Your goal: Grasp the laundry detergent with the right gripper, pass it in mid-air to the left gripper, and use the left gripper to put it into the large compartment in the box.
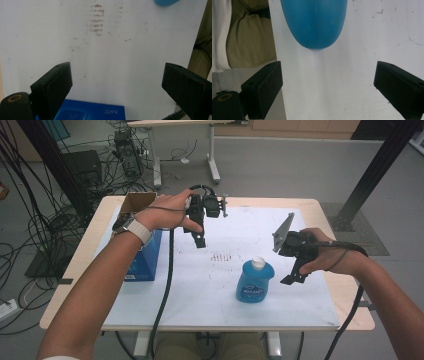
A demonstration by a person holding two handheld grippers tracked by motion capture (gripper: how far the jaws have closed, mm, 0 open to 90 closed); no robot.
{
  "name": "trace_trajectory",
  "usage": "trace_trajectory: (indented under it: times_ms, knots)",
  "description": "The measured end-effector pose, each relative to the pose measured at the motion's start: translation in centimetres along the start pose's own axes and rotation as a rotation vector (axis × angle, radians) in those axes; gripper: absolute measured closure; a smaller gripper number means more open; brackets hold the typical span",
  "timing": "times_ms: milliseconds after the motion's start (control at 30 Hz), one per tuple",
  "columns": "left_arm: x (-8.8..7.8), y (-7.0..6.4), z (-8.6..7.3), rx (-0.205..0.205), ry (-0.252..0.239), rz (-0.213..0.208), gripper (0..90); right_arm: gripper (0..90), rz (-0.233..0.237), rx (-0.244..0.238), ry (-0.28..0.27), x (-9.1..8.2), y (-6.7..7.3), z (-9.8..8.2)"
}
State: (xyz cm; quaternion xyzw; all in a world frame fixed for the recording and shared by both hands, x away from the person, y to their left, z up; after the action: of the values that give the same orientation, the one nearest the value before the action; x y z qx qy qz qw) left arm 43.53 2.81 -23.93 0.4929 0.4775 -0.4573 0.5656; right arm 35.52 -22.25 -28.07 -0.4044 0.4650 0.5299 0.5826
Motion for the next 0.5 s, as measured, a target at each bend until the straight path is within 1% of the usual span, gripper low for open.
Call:
trace_trajectory:
  times_ms: [100, 133, 267, 300, 500]
  knots:
    - [-0.03, 0.01, 0.01, 0.000, -0.001, 0.000, 9.9, 8.6, 0.005, 0.009, -0.004, -0.06, 0.08, -0.14]
    - [-0.03, 0.01, 0.01, 0.000, -0.001, 0.000, 9.9, 8.7, 0.001, 0.003, -0.004, -0.06, 0.06, -0.18]
    - [-0.09, -0.08, -0.05, -0.004, -0.002, 0.003, 9.9, 8.4, -0.007, 0.009, -0.012, -0.12, 0.11, -0.29]
    - [-0.15, -0.06, -0.08, -0.001, 0.000, 0.002, 9.9, 7.6, -0.018, 0.011, -0.016, -0.18, 0.09, -0.37]
    - [-0.17, -0.09, -0.14, -0.003, -0.001, 0.003, 9.9, 7.3, -0.021, 0.012, -0.030, -0.35, 0.22, -0.29]
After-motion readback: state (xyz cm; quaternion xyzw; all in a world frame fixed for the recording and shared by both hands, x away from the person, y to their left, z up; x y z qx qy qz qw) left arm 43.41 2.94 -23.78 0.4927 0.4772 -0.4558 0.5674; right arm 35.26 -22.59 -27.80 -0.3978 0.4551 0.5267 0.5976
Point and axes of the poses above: each handheld gripper's, and its own axes: x roughly forward along the jaws, z roughly out of its top, y roughly to its left, the point moved 1 cm from there along x, roughly forward along the jaws, and after that the axes turned 3 degrees about z, right-handed, at the moved point
